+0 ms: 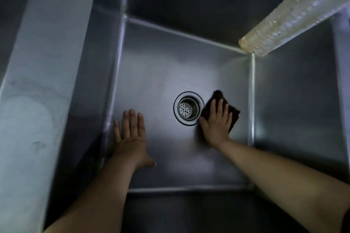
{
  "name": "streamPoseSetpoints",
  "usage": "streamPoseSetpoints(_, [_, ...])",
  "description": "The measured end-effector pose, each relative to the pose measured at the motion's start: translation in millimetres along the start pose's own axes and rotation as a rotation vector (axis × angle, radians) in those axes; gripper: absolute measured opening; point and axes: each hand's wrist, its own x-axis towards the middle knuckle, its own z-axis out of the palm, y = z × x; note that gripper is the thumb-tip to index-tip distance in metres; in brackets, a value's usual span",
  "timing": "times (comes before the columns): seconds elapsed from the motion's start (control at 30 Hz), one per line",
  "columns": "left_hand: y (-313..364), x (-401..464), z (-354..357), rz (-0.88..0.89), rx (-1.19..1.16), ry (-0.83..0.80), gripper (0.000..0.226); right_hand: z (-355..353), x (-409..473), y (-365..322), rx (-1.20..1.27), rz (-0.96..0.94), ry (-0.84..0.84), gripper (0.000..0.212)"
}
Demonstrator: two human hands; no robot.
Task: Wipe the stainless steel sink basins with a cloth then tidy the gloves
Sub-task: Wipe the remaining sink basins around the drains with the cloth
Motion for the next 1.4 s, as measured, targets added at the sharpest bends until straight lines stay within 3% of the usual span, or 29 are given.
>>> streamPoseSetpoints(0.17, [2,5,4,-0.013,0.033,0.027,0.158,-20,72,-25,0.035,-0.061,0.075,0.072])
streamPoseSetpoints(0.43, [6,7,3,-0.037,0.095,0.013,0.151,-16,54,-100,-0.079,-0.657,0.005,0.068])
streamPoseSetpoints(0.5, [9,1,-3,-0.065,0.139,-0.004,0.138,-6,18,-102,-0.119,-0.805,-0.039,0.070])
streamPoseSetpoints(0.67, [7,-33,-33,-0.042,0.211,0.051,0.072,2,-59,-58,-0.189,-1.029,-0.132,0.066])
streamPoseSetpoints(0.87, [18,-107,-46,-0.091,0.300,0.086,0.034,-28,-93,8,-0.419,-1.230,-0.171,0.073])
streamPoseSetpoints(0.97, [14,-145,-52,-0.057,0.288,0.073,0.031,-49,-93,16,-0.349,-1.097,-0.202,0.068])
streamPoseSetpoints(1.07, [7,-184,-62,0.021,0.247,0.138,0.033,-72,-98,20,-0.258,-0.772,-0.327,0.054])
streamPoseSetpoints(1.17, [7,-229,-74,0.171,0.217,0.420,0.023,-97,-106,14,-0.010,-0.466,-0.366,0.064])
streamPoseSetpoints(1.4, [-16,-309,-92,0.132,0.027,0.638,0.029,-176,-153,-55,0.534,-0.402,-0.261,0.059])
